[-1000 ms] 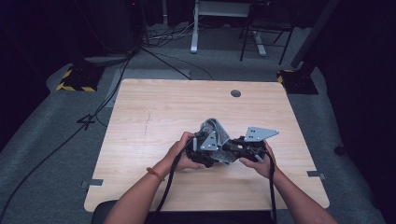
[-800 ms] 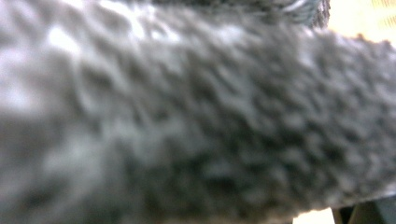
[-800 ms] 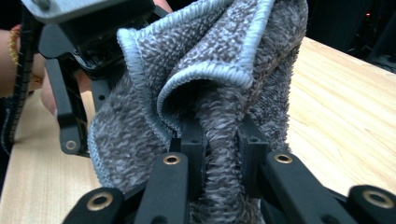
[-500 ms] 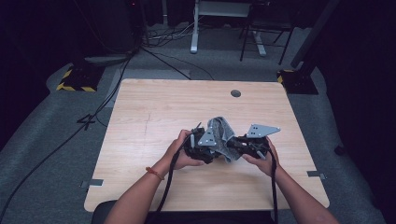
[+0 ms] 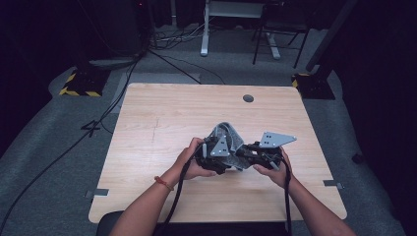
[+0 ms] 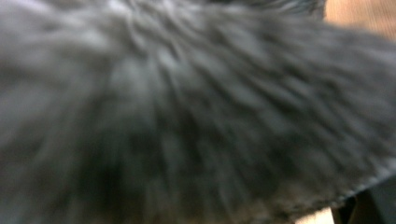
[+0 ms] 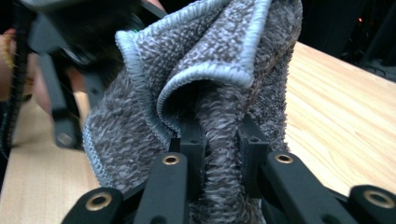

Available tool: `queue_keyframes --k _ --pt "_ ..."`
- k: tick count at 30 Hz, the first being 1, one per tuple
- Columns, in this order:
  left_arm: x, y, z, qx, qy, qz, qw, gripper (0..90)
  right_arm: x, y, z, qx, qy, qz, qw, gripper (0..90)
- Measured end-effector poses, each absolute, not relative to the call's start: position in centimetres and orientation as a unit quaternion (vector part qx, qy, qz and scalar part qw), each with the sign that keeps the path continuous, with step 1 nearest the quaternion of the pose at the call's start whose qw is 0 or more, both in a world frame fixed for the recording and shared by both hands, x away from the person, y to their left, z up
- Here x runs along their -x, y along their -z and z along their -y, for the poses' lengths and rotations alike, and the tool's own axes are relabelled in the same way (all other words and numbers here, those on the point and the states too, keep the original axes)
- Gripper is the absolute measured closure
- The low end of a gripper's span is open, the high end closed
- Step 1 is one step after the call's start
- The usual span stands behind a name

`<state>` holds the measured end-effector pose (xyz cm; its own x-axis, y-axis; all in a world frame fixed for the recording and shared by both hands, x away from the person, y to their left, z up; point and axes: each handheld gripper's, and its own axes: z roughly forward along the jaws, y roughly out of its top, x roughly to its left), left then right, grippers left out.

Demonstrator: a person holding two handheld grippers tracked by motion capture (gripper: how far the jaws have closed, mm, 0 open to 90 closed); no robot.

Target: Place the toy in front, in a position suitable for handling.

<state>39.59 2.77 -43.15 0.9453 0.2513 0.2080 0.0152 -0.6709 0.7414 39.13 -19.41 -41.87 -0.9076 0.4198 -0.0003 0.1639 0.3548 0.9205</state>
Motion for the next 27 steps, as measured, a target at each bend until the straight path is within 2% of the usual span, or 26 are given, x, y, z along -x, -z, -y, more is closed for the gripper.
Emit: queue_keyframes --k 7,12,15,20,27 --pt "-39.8 43.3 -2.7 -0.901 -0.147 -0.080 0.400 33.3 -39.5 42.0 19.5 -0.190 -0.546 -0.810 0.099 76.8" --pt "-40.0 44.1 -2.1 -0.906 -0.141 -0.087 0.391 33.2 -39.1 42.0 18.3 -0.186 -0.534 -0.817 0.116 76.4" --pt "-40.0 44.1 -2.0 -0.904 -0.138 -0.086 0.394 33.3 -39.0 42.0 18.3 -0.189 -0.534 -0.816 0.116 76.3" --pt "-39.8 43.4 -2.6 -0.900 -0.145 -0.087 0.401 33.3 -39.3 42.0 19.3 -0.194 -0.513 -0.824 0.143 76.2" --pt "-39.6 42.1 -4.1 -0.889 -0.157 -0.095 0.420 33.3 -40.6 42.9 20.6 -0.222 -0.507 -0.822 0.137 76.2"
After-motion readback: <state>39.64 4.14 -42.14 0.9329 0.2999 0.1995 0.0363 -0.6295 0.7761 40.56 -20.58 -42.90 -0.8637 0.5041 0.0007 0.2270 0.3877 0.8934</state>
